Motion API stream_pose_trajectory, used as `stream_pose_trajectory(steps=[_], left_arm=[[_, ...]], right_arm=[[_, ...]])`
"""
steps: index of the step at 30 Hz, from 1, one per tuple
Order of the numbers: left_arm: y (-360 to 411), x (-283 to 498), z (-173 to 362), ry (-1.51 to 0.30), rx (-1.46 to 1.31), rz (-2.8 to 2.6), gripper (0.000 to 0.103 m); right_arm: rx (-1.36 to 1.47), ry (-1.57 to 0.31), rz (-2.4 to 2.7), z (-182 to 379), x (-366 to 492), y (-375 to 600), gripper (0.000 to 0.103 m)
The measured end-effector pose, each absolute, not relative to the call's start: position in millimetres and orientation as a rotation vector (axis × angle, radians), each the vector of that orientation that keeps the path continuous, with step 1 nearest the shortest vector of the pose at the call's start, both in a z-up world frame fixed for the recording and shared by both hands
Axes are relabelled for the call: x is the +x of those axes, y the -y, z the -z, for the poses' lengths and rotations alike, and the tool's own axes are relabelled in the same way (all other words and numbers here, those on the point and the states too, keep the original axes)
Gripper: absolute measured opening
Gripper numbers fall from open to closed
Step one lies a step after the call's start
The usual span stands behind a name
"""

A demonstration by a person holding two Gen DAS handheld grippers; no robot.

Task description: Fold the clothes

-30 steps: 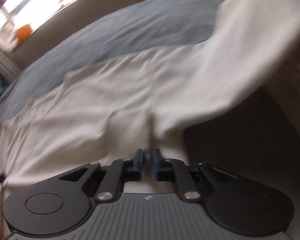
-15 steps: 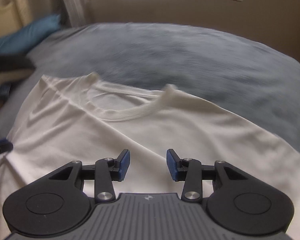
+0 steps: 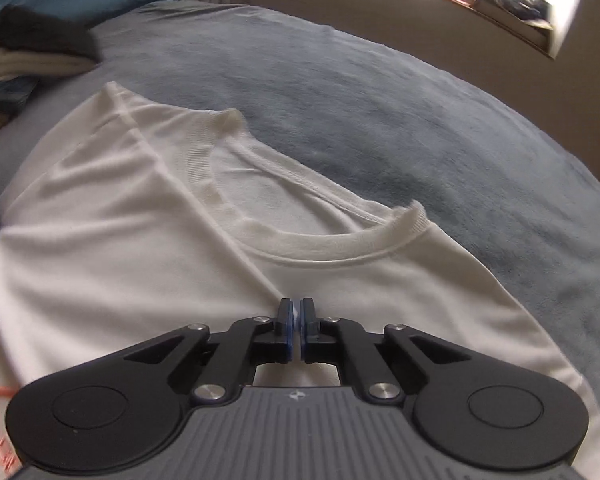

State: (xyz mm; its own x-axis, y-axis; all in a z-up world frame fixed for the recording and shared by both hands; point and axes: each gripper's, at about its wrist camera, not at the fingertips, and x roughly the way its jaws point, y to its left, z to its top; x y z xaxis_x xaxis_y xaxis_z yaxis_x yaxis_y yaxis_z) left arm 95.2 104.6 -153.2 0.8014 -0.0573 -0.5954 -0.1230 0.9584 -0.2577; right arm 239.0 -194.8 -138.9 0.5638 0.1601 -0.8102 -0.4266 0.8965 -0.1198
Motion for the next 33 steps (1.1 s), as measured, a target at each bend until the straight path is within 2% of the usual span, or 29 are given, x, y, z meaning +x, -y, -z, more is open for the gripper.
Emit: stream_pose_trajectory(steps=[7,15,17,25,29,33], left_arm=[[-114,101,151,-0.652,-0.317,-0.061,0.034],[-124,127,142,-0.688,-0.289,-0.079,0.034],[-121,139,146,-0.735,-0.245,-0.083,0.034],[-129,176,148,-0.706,-0.239,-0.134,0.034],[-147,187,137,-0.693,-0.303,-0.183,0.034],[-147,177,119,-0.658,-0.384,-0.054,0.034]], right_arm=[[-0.065,-0.896,-0.193,129,252,235,0.005],[0.188,-0.859,-0.275,97,174,274,0.006],[0.225,-0.863,-0.290,96,157,277,0.006],[0.301,-0.883,-0.293,104,128,277,0.006],[0.328,-0.857,-0.309,85,117,277,0.006],[0.480,-0.854,-0.425,61,98,288,0.006]])
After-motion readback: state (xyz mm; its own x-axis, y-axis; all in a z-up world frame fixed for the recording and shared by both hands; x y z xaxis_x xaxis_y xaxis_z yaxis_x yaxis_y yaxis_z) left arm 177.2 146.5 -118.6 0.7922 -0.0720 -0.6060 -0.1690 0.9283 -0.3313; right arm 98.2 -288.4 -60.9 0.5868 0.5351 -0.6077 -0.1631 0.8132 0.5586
